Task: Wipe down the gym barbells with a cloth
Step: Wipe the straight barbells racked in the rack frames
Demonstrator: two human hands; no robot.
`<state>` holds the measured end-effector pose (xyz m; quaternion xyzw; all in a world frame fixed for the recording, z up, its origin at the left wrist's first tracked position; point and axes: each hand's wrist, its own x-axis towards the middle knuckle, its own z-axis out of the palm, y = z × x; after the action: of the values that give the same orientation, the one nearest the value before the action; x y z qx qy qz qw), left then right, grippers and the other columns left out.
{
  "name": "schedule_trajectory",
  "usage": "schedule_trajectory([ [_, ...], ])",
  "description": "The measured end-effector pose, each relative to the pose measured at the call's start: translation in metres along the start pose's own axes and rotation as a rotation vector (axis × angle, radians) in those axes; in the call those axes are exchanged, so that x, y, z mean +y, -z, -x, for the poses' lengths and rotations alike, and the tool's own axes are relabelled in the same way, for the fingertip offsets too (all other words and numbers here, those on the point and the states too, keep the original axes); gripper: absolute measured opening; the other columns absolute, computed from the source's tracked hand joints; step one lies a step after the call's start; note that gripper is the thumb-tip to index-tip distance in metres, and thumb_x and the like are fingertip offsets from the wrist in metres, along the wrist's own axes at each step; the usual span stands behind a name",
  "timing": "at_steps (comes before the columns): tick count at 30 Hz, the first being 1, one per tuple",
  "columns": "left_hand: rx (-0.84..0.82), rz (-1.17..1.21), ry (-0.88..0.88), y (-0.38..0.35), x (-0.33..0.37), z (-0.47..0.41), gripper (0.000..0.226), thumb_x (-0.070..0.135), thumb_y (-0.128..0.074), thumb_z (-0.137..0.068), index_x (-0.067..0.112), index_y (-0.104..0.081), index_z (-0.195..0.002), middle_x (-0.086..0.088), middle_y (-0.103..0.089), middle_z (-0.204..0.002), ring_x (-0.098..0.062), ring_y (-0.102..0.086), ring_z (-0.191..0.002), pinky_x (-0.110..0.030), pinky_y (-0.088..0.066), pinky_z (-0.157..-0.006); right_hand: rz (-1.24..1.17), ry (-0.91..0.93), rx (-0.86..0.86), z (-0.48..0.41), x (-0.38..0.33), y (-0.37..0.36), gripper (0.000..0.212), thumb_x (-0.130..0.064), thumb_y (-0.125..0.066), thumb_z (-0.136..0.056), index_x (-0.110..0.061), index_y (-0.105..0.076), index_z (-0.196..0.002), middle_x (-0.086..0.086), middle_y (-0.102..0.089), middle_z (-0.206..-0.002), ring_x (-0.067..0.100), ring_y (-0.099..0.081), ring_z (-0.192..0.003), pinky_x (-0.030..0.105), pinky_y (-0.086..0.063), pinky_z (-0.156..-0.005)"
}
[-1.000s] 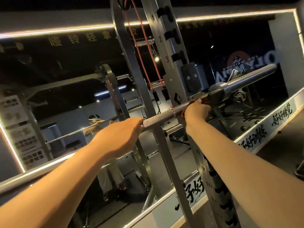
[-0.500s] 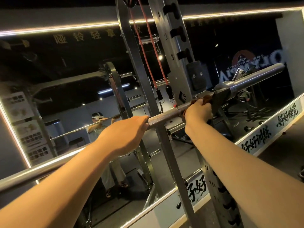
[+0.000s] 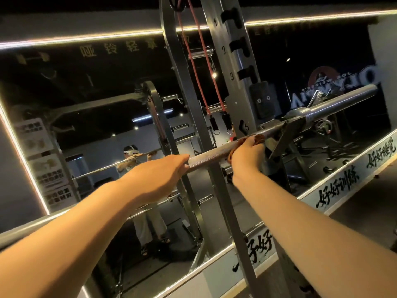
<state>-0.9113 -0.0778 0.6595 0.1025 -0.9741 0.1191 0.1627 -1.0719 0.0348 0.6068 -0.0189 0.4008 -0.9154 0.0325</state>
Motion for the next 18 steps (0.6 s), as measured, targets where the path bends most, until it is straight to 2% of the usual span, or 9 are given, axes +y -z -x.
schedule_trajectory([
  [2, 0.020, -0.038, 0.022, -0.001, -0.011, 0.010, 0.056, 0.049, -0.021, -0.107, 0.018, -0.047, -0.145, -0.006, -0.061, -0.129, -0.025, -0.060, -0.115, -0.043, -0.047, -0.102, 0.019, 0.028, 0.047, -0.007, 0.000, -0.003, 0.038, -0.033, -0.036, -0.110, -0.014, -0.041, -0.142, 0.011, -0.049, -0.144, 0.026, -0.060, -0.122, 0.035, -0.054, -0.096],
  [4, 0.024, -0.062, 0.028, -0.003, -0.018, 0.017, 0.063, 0.058, -0.012, -0.103, 0.023, -0.048, -0.140, 0.000, -0.061, -0.116, -0.017, -0.060, -0.102, -0.041, -0.050, -0.098, 0.058, 0.051, 0.060, 0.006, 0.012, -0.015, 0.034, -0.035, -0.038, -0.109, -0.016, -0.042, -0.138, 0.010, -0.048, -0.142, 0.023, -0.061, -0.116, 0.034, -0.055, -0.090],
  [6, 0.024, -0.060, 0.042, -0.005, -0.017, 0.017, 0.052, 0.052, -0.017, -0.105, 0.025, -0.049, -0.137, 0.003, -0.061, -0.114, -0.013, -0.059, -0.099, -0.035, -0.050, -0.095, 0.082, 0.085, 0.019, 0.037, 0.033, -0.031, 0.034, -0.039, -0.039, -0.108, -0.018, -0.042, -0.135, 0.006, -0.047, -0.136, 0.019, -0.062, -0.108, 0.033, -0.055, -0.086],
  [8, 0.044, -0.068, 0.055, -0.002, -0.008, 0.016, 0.041, 0.042, -0.027, -0.110, 0.026, -0.048, -0.140, 0.002, -0.061, -0.125, -0.017, -0.061, -0.110, -0.032, -0.048, -0.097, 0.100, 0.088, -0.038, 0.069, 0.051, -0.043, 0.042, -0.040, -0.039, -0.108, -0.021, -0.037, -0.145, 0.006, -0.045, -0.137, 0.018, -0.061, -0.108, 0.032, -0.054, -0.087],
  [10, 0.046, -0.105, 0.064, 0.001, 0.000, 0.018, 0.042, 0.038, -0.031, -0.110, 0.025, -0.042, -0.148, -0.001, -0.057, -0.140, -0.022, -0.056, -0.126, -0.035, -0.045, -0.106, 0.079, 0.040, -0.062, 0.087, 0.056, -0.049, 0.046, -0.037, -0.038, -0.109, -0.018, -0.033, -0.151, 0.005, -0.044, -0.139, 0.015, -0.056, -0.109, 0.017, -0.045, -0.074],
  [11, 0.043, -0.118, 0.071, 0.002, 0.000, 0.020, 0.044, 0.039, -0.030, -0.110, 0.025, -0.039, -0.152, -0.001, -0.053, -0.146, -0.022, -0.053, -0.131, -0.036, -0.042, -0.108, 0.062, 0.017, -0.076, 0.085, 0.056, -0.049, 0.045, -0.036, -0.038, -0.109, -0.017, -0.034, -0.150, 0.006, -0.045, -0.139, 0.014, -0.056, -0.109, 0.014, -0.042, -0.069],
  [13, 0.041, -0.119, 0.066, 0.003, -0.003, 0.024, 0.047, 0.042, -0.028, -0.110, 0.027, -0.037, -0.153, 0.000, -0.052, -0.147, -0.020, -0.053, -0.130, -0.035, -0.042, -0.107, 0.035, 0.000, -0.102, 0.069, 0.051, -0.042, 0.041, -0.036, -0.036, -0.109, -0.015, -0.038, -0.144, 0.009, -0.050, -0.136, 0.017, -0.062, -0.105, 0.017, -0.046, -0.067],
  [15, 0.002, -0.111, 0.057, 0.005, -0.010, 0.026, 0.050, 0.049, -0.020, -0.108, 0.030, -0.042, -0.148, 0.002, -0.059, -0.135, -0.018, -0.058, -0.119, -0.033, -0.046, -0.101, 0.012, 0.010, -0.071, 0.048, 0.038, -0.031, 0.037, -0.036, -0.035, -0.110, -0.013, -0.041, -0.139, 0.011, -0.053, -0.132, 0.019, -0.063, -0.103, 0.022, -0.051, -0.069],
  [18, 0.006, -0.119, 0.053, 0.004, -0.018, 0.025, 0.069, 0.068, 0.000, -0.091, 0.033, -0.052, -0.119, 0.009, -0.061, -0.098, -0.010, -0.060, -0.088, -0.032, -0.053, -0.085, 0.004, 0.058, 0.027, 0.025, 0.025, -0.025, 0.035, -0.035, -0.037, -0.110, -0.015, -0.043, -0.137, 0.010, -0.052, -0.137, 0.020, -0.064, -0.111, 0.031, -0.059, -0.085],
])
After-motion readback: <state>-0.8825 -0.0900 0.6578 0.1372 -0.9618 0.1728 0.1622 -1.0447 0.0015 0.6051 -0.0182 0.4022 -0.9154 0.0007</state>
